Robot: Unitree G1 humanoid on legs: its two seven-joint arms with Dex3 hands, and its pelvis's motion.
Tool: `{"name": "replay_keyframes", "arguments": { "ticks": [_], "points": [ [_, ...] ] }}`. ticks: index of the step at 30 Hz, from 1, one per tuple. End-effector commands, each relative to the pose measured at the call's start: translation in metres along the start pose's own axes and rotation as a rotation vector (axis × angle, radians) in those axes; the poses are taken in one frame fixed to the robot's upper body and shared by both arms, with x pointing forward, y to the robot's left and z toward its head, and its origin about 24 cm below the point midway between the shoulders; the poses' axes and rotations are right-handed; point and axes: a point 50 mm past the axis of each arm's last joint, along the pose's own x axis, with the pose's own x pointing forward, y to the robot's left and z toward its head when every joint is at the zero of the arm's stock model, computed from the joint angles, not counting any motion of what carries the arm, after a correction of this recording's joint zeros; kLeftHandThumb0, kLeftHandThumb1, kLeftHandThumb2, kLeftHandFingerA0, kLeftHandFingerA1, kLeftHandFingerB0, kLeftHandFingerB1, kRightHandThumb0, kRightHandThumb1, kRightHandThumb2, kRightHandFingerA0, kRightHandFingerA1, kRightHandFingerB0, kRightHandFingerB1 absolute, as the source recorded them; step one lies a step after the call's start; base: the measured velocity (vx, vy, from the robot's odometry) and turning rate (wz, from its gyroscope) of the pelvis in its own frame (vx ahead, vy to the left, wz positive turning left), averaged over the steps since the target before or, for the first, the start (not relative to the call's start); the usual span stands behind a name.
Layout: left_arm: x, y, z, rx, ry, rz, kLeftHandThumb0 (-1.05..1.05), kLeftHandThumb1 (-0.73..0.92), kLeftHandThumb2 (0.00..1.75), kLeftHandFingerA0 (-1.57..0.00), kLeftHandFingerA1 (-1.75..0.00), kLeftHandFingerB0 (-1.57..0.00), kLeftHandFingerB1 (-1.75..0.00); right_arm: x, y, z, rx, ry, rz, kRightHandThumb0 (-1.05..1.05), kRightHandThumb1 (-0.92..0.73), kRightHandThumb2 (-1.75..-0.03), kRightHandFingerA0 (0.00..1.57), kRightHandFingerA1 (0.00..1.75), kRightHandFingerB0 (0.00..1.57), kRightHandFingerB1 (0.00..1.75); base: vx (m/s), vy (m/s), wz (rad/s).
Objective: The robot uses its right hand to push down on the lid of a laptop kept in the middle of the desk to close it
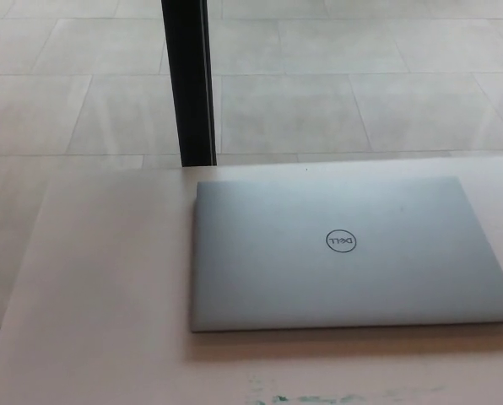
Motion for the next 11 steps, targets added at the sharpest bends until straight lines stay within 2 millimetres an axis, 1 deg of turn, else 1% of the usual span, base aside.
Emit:
{"name": "replay_keyframes", "arguments": {
  "ticks": [1, 2, 3, 4, 7, 8, 9, 10, 11],
  "points": [
    [-0.003, 0.012, 0.01, 0.028, -0.017, 0.011, -1.05, 0.5, 1.05, -0.21, -0.46, -0.15, -0.39, -0.011, -0.008, -0.025, 0.169, 0.085, -0.112, -0.89, -0.91, -0.66, 0.66, 0.97, 0.59, 0.7, 0.0, 0.0, 0.0],
    [-0.003, 0.012, 0.01, 0.028, -0.017, 0.009, -1.05, 0.5, 1.04, -0.21, -0.46, -0.15, -0.39, -0.011, -0.008, -0.027, 0.141, 0.095, -0.109, -0.9, -0.92, -0.68, 0.61, 0.97, 0.46, 0.68, 0.0, 0.0, 0.0],
    [-0.003, 0.012, 0.01, 0.028, -0.017, 0.012, -1.05, 0.49, 1.04, -0.22, -0.46, -0.16, -0.38, -0.011, -0.006, -0.028, 0.155, 0.089, -0.098, -0.9, -0.92, -0.69, 0.52, 0.99, 0.33, 0.69, 0.0, 0.0, 0.0],
    [-0.004, 0.012, 0.01, 0.03, -0.018, 0.01, -1.05, 0.67, 0.67, -0.26, -0.4, -0.22, -0.34, -0.012, -0.004, -0.03, 0.127, 0.098, -0.083, -0.87, -0.92, -0.72, 0.43, 0.97, 0.19, 0.64, 0.0, 0.0, 0.0],
    [-0.003, 0.012, 0.011, 0.023, -0.019, 0.014, -1.05, 0.68, 0.67, -0.26, -0.4, -0.23, -0.34, -0.013, 0.002, -0.029, 0.131, 0.093, -0.057, -0.85, -0.92, -0.71, 0.41, 1.07, 0.17, 0.7, 0.0, 0.0, 0.0],
    [-0.003, 0.012, 0.01, 0.024, -0.019, 0.014, -1.05, 0.48, 1.04, -0.22, -0.47, -0.16, -0.39, -0.013, 0.005, -0.028, 0.133, 0.095, -0.041, -0.86, -0.92, -0.71, 0.35, 1.05, 0.13, 0.71, 0.0, 0.0, 0.0],
    [-0.003, 0.012, 0.01, 0.024, -0.014, 0.017, -1.05, 0.68, 0.68, -0.25, -0.41, -0.21, -0.34, -0.014, 0.008, -0.026, 0.133, 0.091, -0.033, -0.87, -0.92, -0.71, 0.36, 1.06, 0.16, 0.74, 0.0, 0.0, 0.0],
    [-0.003, 0.012, 0.01, 0.023, -0.015, 0.018, -1.05, 0.5, 1.05, -0.2, -0.47, -0.15, -0.39, -0.015, 0.01, -0.026, 0.137, 0.092, -0.02, -0.87, -0.92, -0.71, 0.31, 1.07, 0.12, 0.75, 0.0, 0.0, 0.0],
    [-0.003, 0.012, 0.01, 0.023, -0.015, 0.018, -1.05, 0.5, 1.05, -0.2, -0.47, -0.15, -0.39, -0.015, 0.01, -0.026, 0.137, 0.092, -0.02, -0.87, -0.92, -0.71, 0.31, 1.07, 0.12, 0.75, 0.0, 0.0, 0.0]
  ]
}}
